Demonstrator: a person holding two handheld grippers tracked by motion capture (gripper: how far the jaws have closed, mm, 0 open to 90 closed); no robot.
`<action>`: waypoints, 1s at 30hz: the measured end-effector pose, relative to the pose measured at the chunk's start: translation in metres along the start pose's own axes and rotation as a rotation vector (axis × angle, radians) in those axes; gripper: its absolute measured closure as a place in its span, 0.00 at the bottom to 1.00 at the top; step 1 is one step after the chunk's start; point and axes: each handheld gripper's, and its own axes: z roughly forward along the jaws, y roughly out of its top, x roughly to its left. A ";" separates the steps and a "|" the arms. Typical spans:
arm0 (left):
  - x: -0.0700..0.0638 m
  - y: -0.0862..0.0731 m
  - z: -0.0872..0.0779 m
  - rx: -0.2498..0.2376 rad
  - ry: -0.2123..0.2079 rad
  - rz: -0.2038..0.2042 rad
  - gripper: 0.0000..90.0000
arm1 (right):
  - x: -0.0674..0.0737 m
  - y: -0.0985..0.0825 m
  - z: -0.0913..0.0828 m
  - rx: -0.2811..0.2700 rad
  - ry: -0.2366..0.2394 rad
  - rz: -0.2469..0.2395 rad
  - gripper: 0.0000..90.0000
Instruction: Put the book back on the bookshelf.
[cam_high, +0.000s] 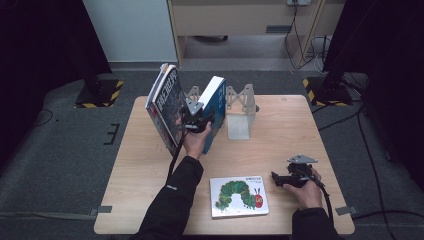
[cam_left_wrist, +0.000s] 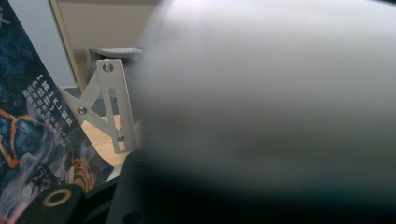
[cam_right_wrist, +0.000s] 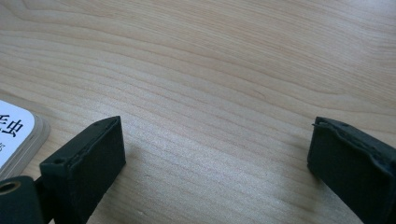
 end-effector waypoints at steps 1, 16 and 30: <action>0.000 -0.001 0.000 0.009 -0.001 0.000 0.60 | 0.000 0.000 0.000 0.000 0.000 0.000 0.05; 0.008 -0.037 -0.039 0.044 -0.057 0.027 0.53 | 0.001 0.000 0.000 0.001 -0.001 0.004 0.05; 0.016 -0.061 -0.035 0.087 -0.075 -0.013 0.62 | 0.002 0.000 0.000 0.003 0.001 0.002 0.05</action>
